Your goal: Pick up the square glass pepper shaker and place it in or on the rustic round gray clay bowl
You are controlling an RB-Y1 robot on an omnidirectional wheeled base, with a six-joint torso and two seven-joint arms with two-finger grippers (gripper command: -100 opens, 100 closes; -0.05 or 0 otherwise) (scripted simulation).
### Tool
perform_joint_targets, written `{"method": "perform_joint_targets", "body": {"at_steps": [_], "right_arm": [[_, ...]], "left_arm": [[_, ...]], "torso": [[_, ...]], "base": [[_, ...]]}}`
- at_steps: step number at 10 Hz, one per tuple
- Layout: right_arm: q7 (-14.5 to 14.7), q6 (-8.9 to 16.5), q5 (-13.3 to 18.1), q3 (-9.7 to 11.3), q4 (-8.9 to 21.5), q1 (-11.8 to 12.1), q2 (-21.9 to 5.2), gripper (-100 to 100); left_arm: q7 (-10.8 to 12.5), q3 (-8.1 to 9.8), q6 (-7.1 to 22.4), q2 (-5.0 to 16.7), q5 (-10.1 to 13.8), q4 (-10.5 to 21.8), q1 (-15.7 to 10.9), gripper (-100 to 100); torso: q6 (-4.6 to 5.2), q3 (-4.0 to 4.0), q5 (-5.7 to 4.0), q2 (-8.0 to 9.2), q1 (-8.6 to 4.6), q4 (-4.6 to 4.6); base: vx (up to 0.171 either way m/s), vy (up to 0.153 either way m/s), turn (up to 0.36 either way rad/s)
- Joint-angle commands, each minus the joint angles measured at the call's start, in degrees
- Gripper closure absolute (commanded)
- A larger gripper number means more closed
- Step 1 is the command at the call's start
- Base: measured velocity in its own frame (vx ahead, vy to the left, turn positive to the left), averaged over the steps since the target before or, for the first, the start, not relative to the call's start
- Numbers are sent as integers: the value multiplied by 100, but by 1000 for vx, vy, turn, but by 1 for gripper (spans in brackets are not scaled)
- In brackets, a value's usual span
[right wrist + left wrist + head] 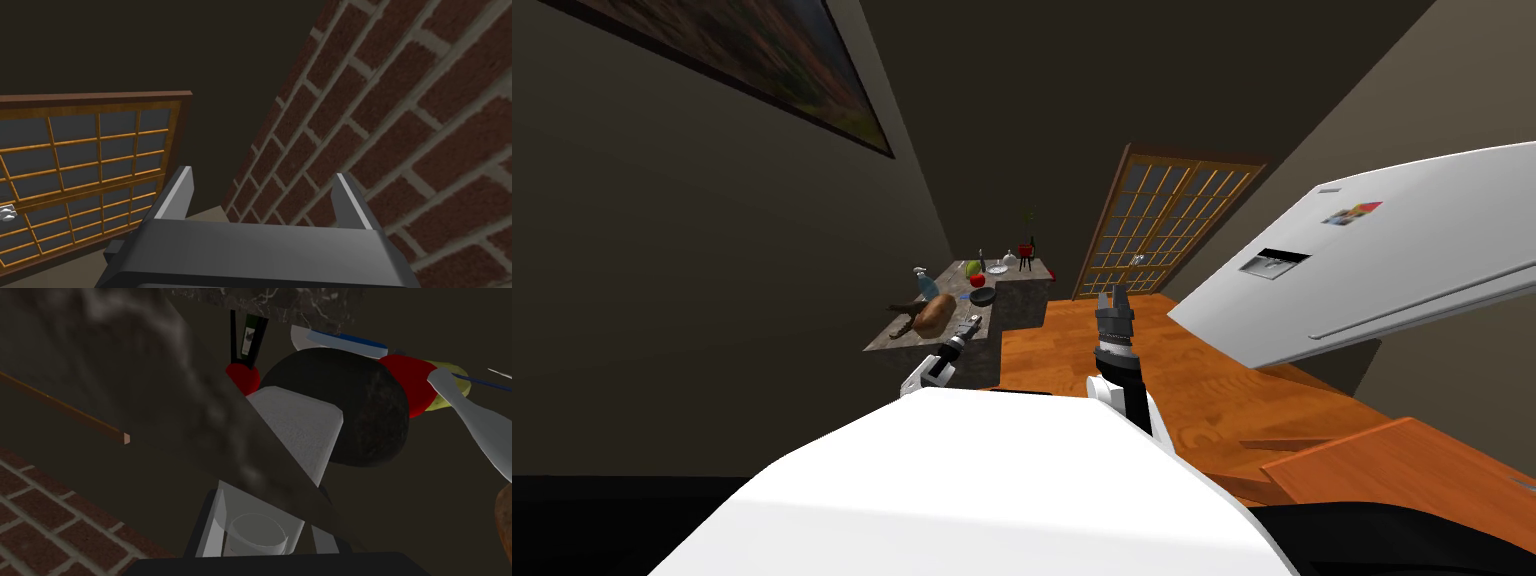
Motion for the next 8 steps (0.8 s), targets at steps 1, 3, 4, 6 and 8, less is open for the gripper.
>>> {"method": "perform_joint_targets", "body": {"at_steps": [1, 3, 4, 6, 8], "right_arm": [[0, 0, 0, 0, 0, 0, 0, 0], [0, 0, 0, 0, 0, 0, 0, 0], [0, 0, 0, -1, 0, 1, 0, 0], [0, 0, 0, -1, 0, 1, 0, 0], [0, 0, 0, 0, 0, 1, 0, 0]], "left_arm": [[0, 0, 0, 0, 0, 0, 0, 100], [3, -82, 4, -22, -24, -169, 151, 100], [-8, -117, -6, -35, -39, -243, 226, 100], [-40, -222, -36, -71, -82, -463, 451, 100], [-72, -327, -66, -108, -125, -684, 676, 100]], "torso": [[0, 0, 0, 0, 0, 0], [0, 0, 0, -1, 1, 0], [-7, -4, 1, -7, 8, -2], [-4, -9, 3, -15, 14, -4], [-2, -8, 1, -14, 8, -3]], "base": [[0, 0, 0], [16, 9, 69], [44, 24, 137], [51, 31, 93], [41, 16, 87]]}}
